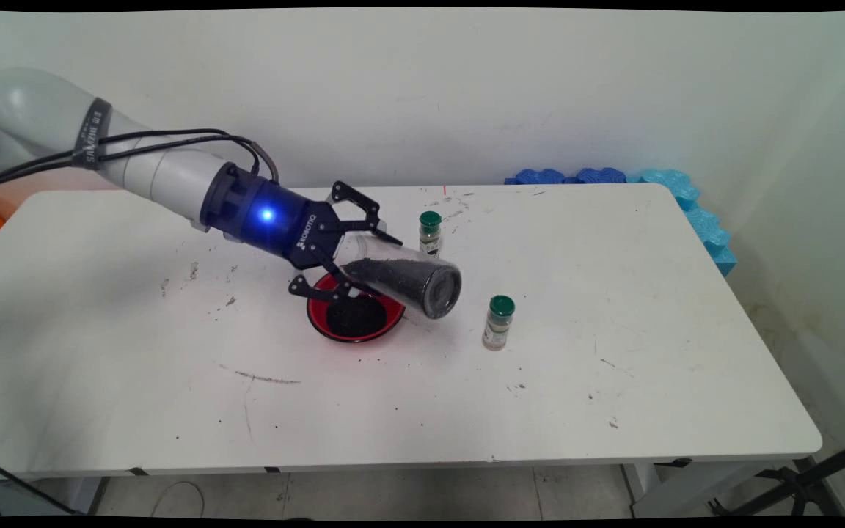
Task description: Pour the black seasoning powder in the red bowl
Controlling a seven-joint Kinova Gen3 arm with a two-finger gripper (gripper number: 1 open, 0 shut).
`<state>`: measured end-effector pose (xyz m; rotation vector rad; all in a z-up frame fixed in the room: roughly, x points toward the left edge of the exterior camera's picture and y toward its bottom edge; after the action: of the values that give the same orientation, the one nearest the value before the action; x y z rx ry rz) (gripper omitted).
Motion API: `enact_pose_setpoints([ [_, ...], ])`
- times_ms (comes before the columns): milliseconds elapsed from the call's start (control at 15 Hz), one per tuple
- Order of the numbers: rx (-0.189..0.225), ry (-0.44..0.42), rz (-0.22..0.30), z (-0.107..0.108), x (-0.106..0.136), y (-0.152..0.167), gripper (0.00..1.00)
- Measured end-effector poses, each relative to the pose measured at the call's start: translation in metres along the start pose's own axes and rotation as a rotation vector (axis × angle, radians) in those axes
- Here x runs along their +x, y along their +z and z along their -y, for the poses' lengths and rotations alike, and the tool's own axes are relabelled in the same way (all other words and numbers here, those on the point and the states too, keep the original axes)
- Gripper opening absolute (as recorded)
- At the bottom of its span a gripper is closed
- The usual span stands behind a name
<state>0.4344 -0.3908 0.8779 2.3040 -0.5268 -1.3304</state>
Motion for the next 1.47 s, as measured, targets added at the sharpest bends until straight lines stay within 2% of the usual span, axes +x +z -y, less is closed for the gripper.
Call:
enact_pose_setpoints([
  [467, -0.059, -0.143, 0.045, -0.0026, -0.0015, 0.0023, 0.0],
  [800, -0.083, -0.205, 0.069, -0.0027, -0.0019, 0.002, 0.0],
  [1000, -0.088, -0.205, 0.071, -0.0032, -0.0005, 0.0015, 0.0],
  [1467, -0.079, -0.125, 0.062, -0.0047, 0.0037, 0.0008, 0.0],
])
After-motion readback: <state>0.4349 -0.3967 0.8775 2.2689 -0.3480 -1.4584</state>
